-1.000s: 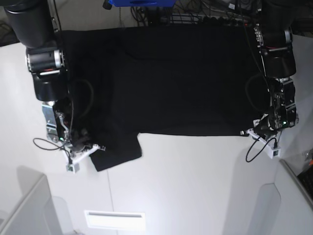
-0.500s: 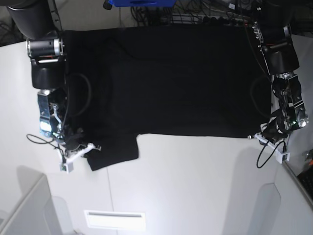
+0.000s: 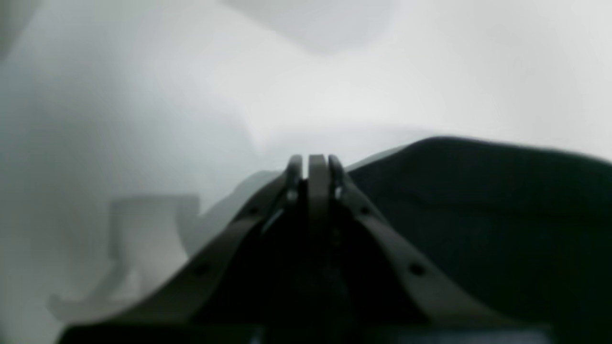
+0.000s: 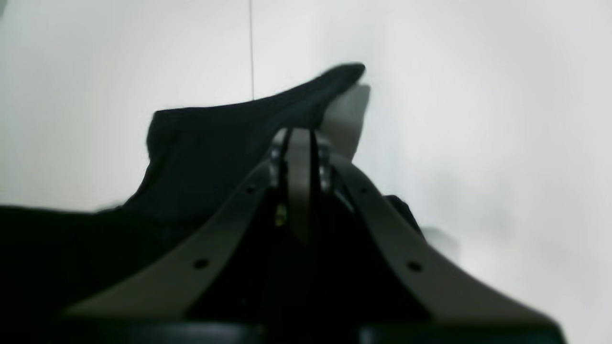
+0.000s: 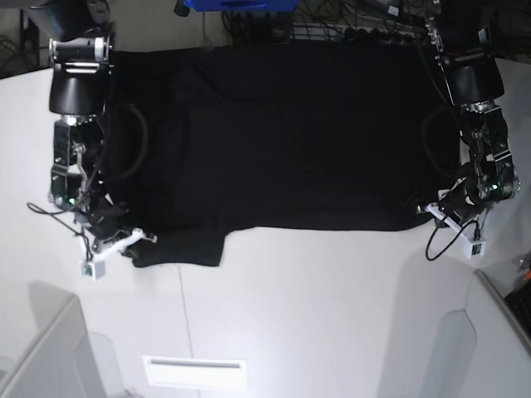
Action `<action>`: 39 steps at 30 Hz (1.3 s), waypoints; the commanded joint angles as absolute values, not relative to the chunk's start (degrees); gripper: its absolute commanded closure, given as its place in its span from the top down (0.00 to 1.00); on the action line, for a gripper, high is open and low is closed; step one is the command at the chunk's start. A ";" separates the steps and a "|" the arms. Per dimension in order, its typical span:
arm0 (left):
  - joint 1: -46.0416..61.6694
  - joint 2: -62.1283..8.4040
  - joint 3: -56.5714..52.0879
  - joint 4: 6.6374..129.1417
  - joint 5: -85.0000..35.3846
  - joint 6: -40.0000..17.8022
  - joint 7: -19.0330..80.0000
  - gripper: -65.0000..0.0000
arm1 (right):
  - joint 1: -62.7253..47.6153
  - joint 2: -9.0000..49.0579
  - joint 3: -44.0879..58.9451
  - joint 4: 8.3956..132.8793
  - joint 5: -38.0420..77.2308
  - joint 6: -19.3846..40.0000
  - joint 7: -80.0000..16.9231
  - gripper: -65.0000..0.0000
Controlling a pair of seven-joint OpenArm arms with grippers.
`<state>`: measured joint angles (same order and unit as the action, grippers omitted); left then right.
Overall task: Fold the T-shirt properly
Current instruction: 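Lift the hem and fold it over toward the collar with both grippers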
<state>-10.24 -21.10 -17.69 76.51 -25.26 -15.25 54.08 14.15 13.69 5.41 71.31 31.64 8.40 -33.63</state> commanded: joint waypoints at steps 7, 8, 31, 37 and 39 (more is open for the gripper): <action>-6.99 -21.58 -20.88 80.84 -29.58 -15.96 53.32 0.00 | 10.42 14.11 7.52 78.55 32.40 8.57 -34.07 0.00; -6.11 -21.85 -22.37 80.92 -33.01 -15.96 53.32 0.00 | 9.89 14.11 7.52 79.08 32.40 8.57 -34.07 0.00; 9.01 -27.91 -24.04 89.80 -52.97 -15.96 53.41 0.00 | -2.51 12.18 14.55 97.71 32.66 8.57 -39.34 0.00; 12.26 -29.67 -24.13 93.67 -52.97 -15.96 53.41 0.00 | -6.29 12.00 17.63 100.00 32.66 8.57 -39.34 0.00; 13.23 -30.11 -24.13 94.55 -53.05 -15.96 53.41 0.00 | -6.90 12.09 17.71 100.79 32.66 8.66 -39.34 0.00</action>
